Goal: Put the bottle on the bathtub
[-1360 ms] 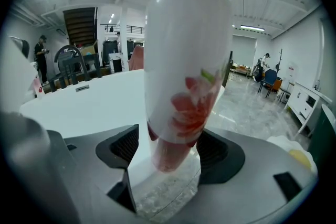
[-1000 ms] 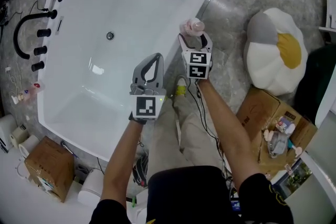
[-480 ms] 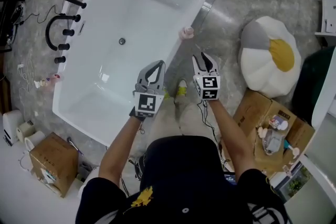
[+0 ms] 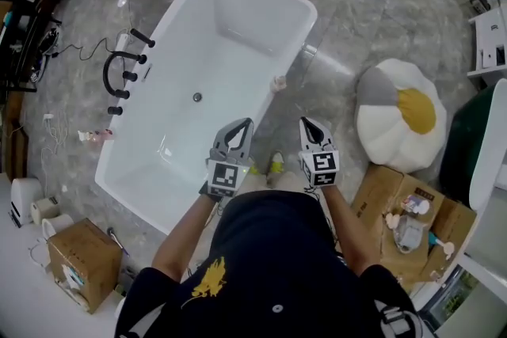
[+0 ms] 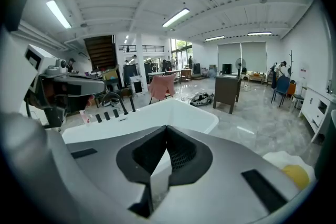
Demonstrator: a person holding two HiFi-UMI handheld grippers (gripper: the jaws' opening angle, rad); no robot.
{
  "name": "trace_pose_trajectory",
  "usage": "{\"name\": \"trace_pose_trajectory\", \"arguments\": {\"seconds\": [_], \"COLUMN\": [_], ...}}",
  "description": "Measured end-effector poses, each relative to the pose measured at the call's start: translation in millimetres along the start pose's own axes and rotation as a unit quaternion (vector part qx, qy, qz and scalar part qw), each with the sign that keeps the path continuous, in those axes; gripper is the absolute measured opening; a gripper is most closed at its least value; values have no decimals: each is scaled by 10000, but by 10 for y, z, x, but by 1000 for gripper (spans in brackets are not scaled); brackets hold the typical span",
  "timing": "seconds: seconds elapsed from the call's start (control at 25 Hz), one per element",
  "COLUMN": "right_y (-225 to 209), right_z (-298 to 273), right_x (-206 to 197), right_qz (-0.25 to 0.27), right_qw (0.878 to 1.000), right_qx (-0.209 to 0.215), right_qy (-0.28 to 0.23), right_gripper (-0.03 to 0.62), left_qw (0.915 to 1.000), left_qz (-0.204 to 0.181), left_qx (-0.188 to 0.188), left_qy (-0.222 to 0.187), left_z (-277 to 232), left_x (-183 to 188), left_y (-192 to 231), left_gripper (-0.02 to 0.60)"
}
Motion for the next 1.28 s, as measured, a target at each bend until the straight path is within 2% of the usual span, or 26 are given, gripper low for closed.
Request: {"name": "trace_pose_trajectory", "arguments": {"seconds": [0.28,0.4,0.68,0.92,1.12,1.28], "right_y": [60,12,-69,-19,22,71], "right_z": [405,609,758,767,836,864], "right_x": [434,527,557,571,550,514], "right_qz": [-47,-103,-748,-683,-1026,-1034], "right_qw": [9985,9984,9953,9958,9916,9919], "right_qx": [411,303,75,14,-69,-82], "right_qy": [-354,-465,-612,-603,-782,-728], "right_gripper": [2,2,2,2,2,2], "left_qw": [9992,9982,9982,9977,9975,9977], "left_qz": [-123,-147,-28,27,79,49], "left_qx": [-82,-3,33,-14,-5,-72], "left_qy": [-361,-573,-593,-682,-705,-666], "left_z": [133,219,249,240,250,243], "left_x": [424,560,614,646,627,612], "left_y": [229,261,349,394,398,393], "left_gripper": [18,18,18,18,18,18]}}
Point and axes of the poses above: the fingertips, and each gripper's own axes: z backward along the fingers, y to its left, x out of its top, the point moved 10 cm from there along z, backward along the fingers, and after that the axes turned 7 degrees about y, right-handed, at the moved point
